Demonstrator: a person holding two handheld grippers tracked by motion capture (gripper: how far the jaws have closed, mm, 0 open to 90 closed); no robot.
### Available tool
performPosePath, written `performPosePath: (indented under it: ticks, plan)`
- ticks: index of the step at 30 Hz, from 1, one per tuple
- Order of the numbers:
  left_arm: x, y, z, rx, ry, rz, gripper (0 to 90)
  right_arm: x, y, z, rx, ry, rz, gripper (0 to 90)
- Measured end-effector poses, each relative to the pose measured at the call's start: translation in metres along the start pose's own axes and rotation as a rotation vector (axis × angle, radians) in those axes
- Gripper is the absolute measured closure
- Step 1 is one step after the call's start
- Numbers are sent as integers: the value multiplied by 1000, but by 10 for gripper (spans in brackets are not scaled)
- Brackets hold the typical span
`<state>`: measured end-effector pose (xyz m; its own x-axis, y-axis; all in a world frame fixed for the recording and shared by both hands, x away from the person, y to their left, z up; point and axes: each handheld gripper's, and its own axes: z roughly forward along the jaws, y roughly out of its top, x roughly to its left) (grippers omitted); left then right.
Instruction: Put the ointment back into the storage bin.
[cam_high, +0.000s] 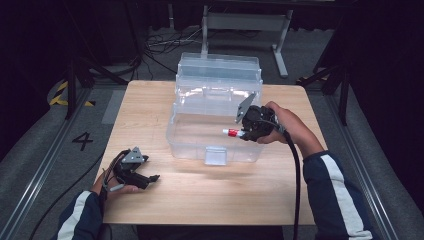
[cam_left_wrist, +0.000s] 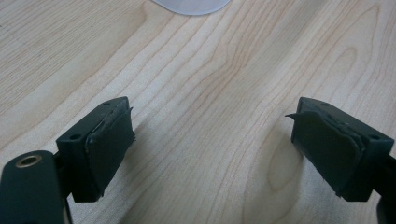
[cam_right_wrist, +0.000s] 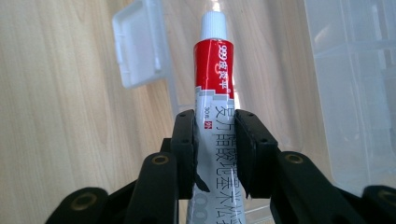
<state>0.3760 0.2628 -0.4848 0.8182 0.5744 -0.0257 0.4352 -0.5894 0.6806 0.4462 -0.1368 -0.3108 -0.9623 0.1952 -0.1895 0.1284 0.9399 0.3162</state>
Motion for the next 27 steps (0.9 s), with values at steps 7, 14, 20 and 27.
performPosePath:
  ticks: [7, 14, 20, 27]
  plan:
    - [0, 0, 0, 0, 1, 0, 130, -10, 3, 13, 14, 16, 14, 708]
    - [0, 0, 0, 1, 1, 0, 131, -19, 6, 27, 33, 35, 14, 708]
    - [0, 0, 0, 0, 0, 0, 131, -27, 7, 41, 72, 55, 28, 708]
    - [0, 0, 0, 0, 0, 0, 130, -33, 5, 57, 99, 76, 29, 708]
